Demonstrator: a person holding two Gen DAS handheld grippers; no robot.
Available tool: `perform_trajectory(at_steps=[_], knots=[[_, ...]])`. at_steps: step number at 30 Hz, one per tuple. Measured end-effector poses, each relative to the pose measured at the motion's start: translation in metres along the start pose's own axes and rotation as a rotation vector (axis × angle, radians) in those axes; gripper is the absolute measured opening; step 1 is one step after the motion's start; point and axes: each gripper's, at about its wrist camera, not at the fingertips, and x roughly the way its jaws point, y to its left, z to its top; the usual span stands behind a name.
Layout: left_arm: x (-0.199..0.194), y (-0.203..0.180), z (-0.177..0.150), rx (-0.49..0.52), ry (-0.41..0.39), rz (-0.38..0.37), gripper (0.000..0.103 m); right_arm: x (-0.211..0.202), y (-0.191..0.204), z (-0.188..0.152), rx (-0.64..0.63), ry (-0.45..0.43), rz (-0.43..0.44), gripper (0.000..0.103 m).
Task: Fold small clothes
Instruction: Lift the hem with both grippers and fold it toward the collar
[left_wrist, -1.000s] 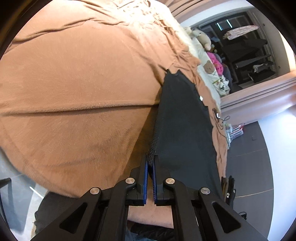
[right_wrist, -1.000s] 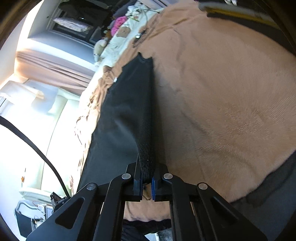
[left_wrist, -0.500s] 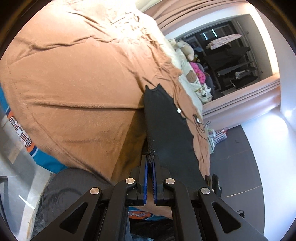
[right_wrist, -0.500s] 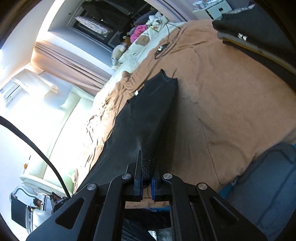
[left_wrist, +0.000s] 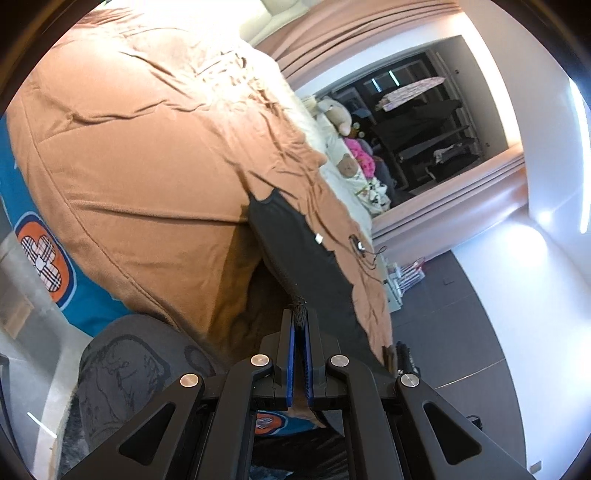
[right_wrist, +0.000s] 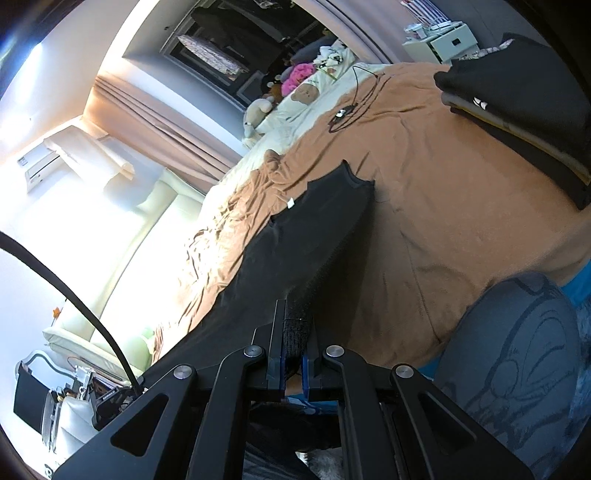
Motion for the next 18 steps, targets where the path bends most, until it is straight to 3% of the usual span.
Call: perform_trajectory(at_steps=[10, 18], knots=[[-0.007, -0.008, 0.006, 0.013, -0.026, -0.049, 0.004, -0.009, -0.005, 0.003, -0.012, -0.038, 0.003, 0.002], [0.008, -0.018, 0.027, 0.025, -0.023, -0.056, 0.004, 0.013, 0.003, 0.024, -0.011, -0.049, -0.012, 0.002]])
